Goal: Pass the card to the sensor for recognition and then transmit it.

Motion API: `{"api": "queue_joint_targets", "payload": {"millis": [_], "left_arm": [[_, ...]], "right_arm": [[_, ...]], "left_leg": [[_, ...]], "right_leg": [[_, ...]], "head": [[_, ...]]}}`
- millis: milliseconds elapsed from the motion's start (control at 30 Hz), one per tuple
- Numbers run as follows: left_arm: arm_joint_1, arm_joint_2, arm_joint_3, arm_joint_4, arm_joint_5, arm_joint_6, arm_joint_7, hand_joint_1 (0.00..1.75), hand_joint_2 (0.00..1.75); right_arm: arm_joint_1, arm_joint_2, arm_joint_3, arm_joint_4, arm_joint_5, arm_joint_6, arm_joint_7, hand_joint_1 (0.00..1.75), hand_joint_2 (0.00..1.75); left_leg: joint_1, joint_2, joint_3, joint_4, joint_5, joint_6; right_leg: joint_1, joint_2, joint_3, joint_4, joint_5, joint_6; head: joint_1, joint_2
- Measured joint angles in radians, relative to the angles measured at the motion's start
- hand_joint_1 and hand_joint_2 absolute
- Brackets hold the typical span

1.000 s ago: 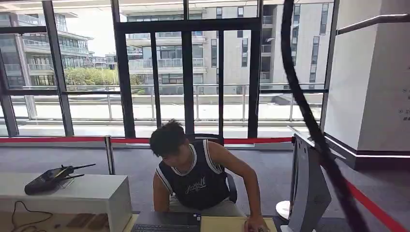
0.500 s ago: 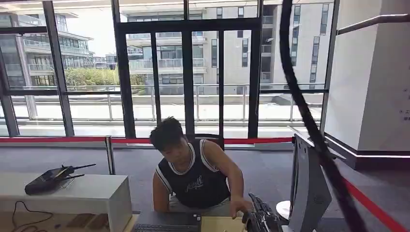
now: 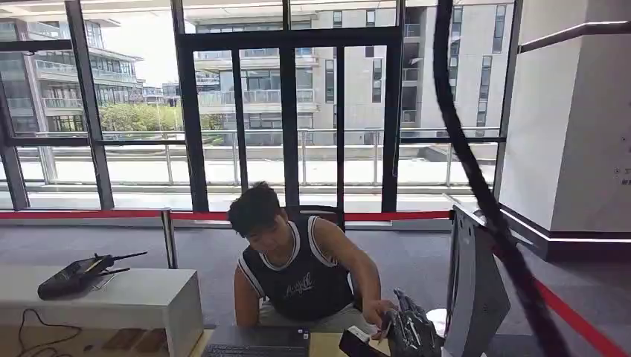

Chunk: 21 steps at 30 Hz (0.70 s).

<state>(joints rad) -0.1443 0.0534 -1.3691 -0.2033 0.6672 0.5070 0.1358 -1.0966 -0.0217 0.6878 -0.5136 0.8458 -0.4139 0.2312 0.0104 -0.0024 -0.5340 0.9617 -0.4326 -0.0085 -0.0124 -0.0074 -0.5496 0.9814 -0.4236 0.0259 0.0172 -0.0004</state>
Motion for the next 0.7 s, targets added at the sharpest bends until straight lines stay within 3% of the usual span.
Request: {"api": "queue_joint_targets", "payload": {"millis": [33,67,100,200,233,533,700], "left_arm": [[0.0,0.0,0.0,0.0,0.0,0.0,0.001,0.0,0.0],[0.0,0.0,-0.001,0.0,0.0,0.0,0.002,0.0,0.0],[0.0,0.0,-0.001,0.0,0.0,0.0,0.003,0.0,0.0],[0.0,0.0,-0.002,0.0,0.0,0.0,0.006,0.0,0.0],[0.0,0.0,-0.002,0.0,0.0,0.0,0.006,0.0,0.0],[0.0,0.0,-0.002,0.0,0.003,0.003,0.007,0.0,0.0],[0.0,0.0,-0.002,0.0,0.015,0.011,0.007,0.0,0.0]], "right_arm": [[0.0,0.001,-0.001,0.011,-0.002,-0.002,0.002,1.75,1.75],[0.0,0.002,-0.003,0.021,-0.002,-0.005,0.006,0.66,1.75],[0.0,0.002,-0.004,0.03,-0.004,-0.007,0.009,0.0,1.75],[0.002,0.002,-0.005,0.052,-0.009,-0.011,0.012,0.0,1.75],[0.002,0.002,-0.005,0.057,-0.011,-0.016,0.015,0.0,0.0],[0.002,-0.001,-0.01,0.094,-0.032,-0.048,0.004,0.0,0.0],[0.002,-0.003,-0.016,0.097,-0.082,-0.085,-0.057,0.0,0.0]], "left_leg": [[0.0,0.0,0.0,0.0,0.0,0.0],[0.0,0.0,0.0,0.0,0.0,0.0],[0.0,0.0,0.0,0.0,0.0,0.0],[0.0,0.0,0.0,0.0,0.0,0.0],[0.0,0.0,0.0,0.0,0.0,0.0],[0.0,0.0,0.0,0.0,0.0,0.0],[0.0,0.0,0.0,0.0,0.0,0.0]], "right_leg": [[0.0,0.0,0.0,0.0,0.0,0.0],[0.0,0.0,0.0,0.0,0.0,0.0],[0.0,0.0,0.0,0.0,0.0,0.0],[0.0,0.0,0.0,0.0,0.0,0.0],[0.0,0.0,0.0,0.0,0.0,0.0],[0.0,0.0,0.0,0.0,0.0,0.0],[0.0,0.0,0.0,0.0,0.0,0.0]], "head": [[0.0,0.0],[0.0,0.0],[0.0,0.0],[0.0,0.0],[0.0,0.0],[0.0,0.0],[0.0,0.0]]}}
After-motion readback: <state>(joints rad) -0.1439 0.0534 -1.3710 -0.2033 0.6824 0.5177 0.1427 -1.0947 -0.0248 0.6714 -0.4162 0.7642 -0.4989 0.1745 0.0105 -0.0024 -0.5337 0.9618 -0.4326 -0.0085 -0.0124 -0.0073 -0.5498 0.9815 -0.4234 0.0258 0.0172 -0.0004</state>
